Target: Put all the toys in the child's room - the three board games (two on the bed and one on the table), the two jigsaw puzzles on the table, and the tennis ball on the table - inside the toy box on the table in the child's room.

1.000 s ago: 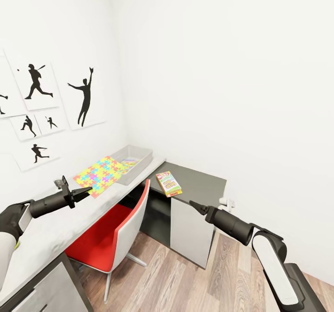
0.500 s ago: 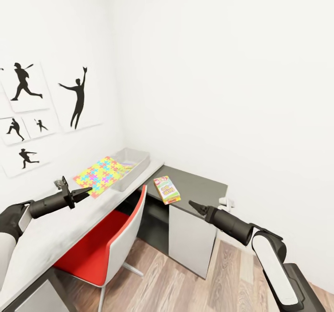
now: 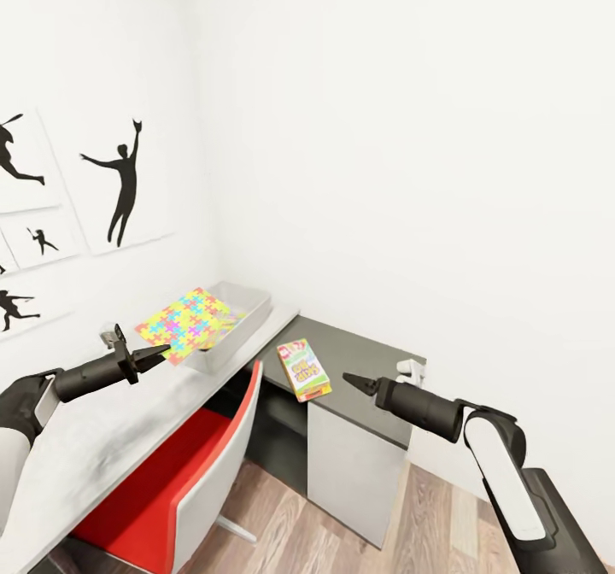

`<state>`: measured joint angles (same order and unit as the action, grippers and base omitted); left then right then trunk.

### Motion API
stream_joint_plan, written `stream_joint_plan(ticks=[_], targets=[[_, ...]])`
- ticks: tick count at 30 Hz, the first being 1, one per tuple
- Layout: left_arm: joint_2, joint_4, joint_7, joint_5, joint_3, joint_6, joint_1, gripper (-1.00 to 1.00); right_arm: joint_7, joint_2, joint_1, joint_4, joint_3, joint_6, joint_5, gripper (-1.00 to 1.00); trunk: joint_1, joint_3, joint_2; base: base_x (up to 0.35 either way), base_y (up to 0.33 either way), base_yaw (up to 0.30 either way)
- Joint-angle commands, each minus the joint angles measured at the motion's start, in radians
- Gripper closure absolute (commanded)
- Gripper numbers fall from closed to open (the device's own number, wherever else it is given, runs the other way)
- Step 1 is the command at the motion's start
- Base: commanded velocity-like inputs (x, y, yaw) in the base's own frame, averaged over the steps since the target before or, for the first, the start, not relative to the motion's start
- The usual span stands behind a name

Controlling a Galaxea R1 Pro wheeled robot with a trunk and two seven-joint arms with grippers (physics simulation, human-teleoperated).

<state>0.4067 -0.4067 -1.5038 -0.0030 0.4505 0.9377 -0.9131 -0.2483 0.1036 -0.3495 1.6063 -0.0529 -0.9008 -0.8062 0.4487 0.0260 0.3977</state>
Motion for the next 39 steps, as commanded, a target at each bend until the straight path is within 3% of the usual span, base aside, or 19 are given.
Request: stream_joint_plan(ticks=[1,13,24,39], targets=[[0.000,0.000,-0.004,-0.002,0.002,0.010,-0.001,1.00,-0.006,0.001,-0.001,0.000,0.000,-0.003,0.006,-1.00,0.001,0.002,0.002,0.329,-0.001,0.000],[0.001,0.001,-0.004,-0.002,0.002,0.010,-0.001,1.00,-0.007,-0.008,0.013,0.000,0.001,0.013,0.005,-1.00,0.001,0.002,0.002,0.123,0.000,0.012],[-0.001,0.000,-0.003,-0.002,0.002,0.010,-0.001,1.00,-0.012,-0.005,0.014,-0.001,0.001,0.014,0.005,-1.00,0.001,0.003,0.002,0.119,0.000,0.209],[-0.003,0.000,-0.004,-0.002,0.002,-0.011,-0.001,1.00,-0.019,0.001,0.014,0.000,0.001,0.013,0.004,-1.00,0.001,0.003,0.002,0.180,0.000,0.007]])
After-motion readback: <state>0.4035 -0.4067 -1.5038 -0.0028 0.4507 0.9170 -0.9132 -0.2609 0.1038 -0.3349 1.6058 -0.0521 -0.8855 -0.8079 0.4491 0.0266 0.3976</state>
